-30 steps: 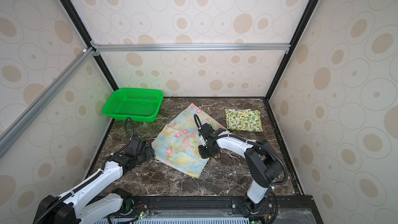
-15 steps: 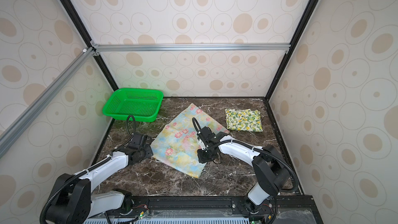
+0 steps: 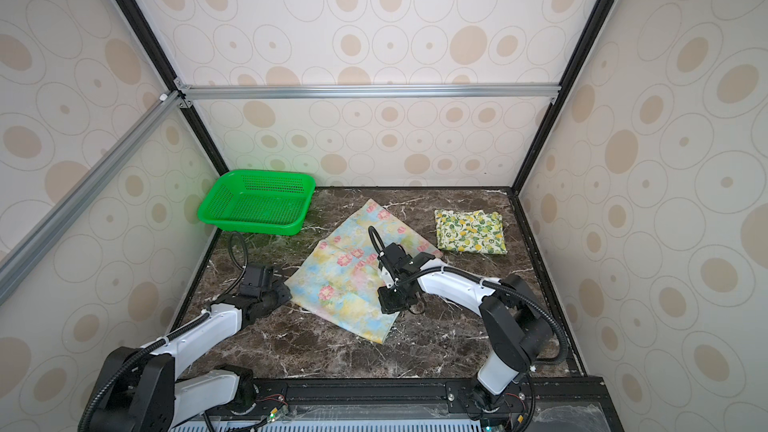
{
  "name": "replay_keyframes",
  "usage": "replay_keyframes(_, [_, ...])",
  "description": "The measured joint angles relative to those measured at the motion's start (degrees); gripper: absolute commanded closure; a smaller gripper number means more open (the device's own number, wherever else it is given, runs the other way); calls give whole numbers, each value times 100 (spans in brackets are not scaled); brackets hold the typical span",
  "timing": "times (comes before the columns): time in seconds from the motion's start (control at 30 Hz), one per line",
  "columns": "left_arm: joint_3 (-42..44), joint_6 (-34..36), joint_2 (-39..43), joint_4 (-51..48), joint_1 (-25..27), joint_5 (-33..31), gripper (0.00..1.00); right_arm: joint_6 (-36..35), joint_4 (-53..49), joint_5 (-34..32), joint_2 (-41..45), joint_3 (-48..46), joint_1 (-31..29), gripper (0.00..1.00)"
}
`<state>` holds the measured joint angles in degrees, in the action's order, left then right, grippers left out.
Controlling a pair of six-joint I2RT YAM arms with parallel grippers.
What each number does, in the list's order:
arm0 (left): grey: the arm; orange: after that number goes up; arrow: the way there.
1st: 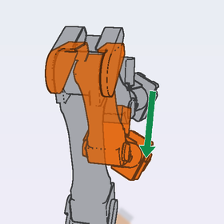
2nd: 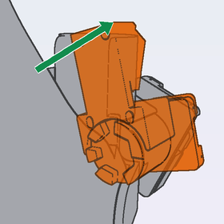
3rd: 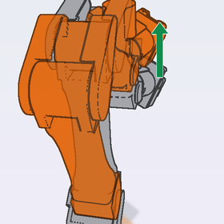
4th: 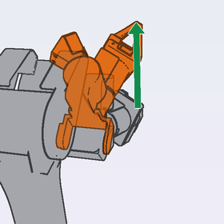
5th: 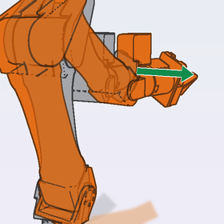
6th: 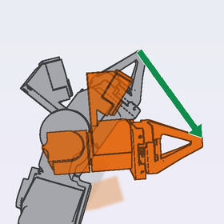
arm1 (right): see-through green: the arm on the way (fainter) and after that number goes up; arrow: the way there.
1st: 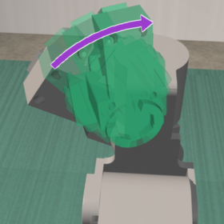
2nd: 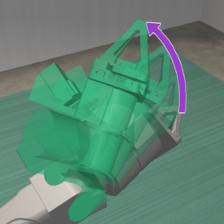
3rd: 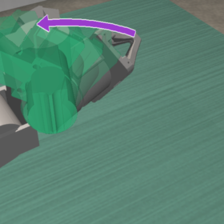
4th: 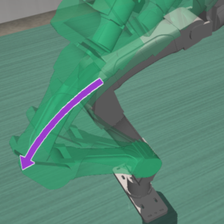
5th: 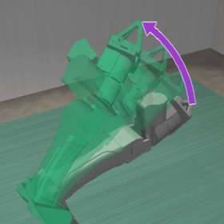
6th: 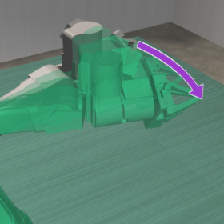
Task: Fold and stack the skirts
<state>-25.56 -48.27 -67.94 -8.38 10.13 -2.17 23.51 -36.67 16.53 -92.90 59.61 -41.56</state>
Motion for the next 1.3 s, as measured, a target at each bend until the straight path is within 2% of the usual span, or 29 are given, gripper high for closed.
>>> replay_keyframes(0.3, [57,-35,-258,496,-125,66,59,22,-26,22,-50,107,0,76])
replay_keyframes(0.43, [90,-35,-289,579,-170,66,66,24,-33,22,-76,125,0,76])
replay_keyframes(0.57, [101,-35,-321,632,-210,68,78,24,-52,39,-103,160,0,76])
replay_keyframes(0.73, [114,-22,-326,621,-245,79,100,20,-157,35,-109,225,-2,76])
replay_keyframes(0.83, [133,-9,-293,608,-254,76,100,-17,-278,-39,-105,254,-33,74])
replay_keyframes(1.03, [144,11,-35,444,-275,17,100,-332,-629,-428,-11,319,-708,54])
replay_keyframes(1.17, [146,17,74,402,-315,-17,100,-605,-791,-706,24,321,-1449,50])
replay_keyframes(1.3, [177,17,74,402,-339,-26,100,-800,-835,-997,13,321,-1917,50])
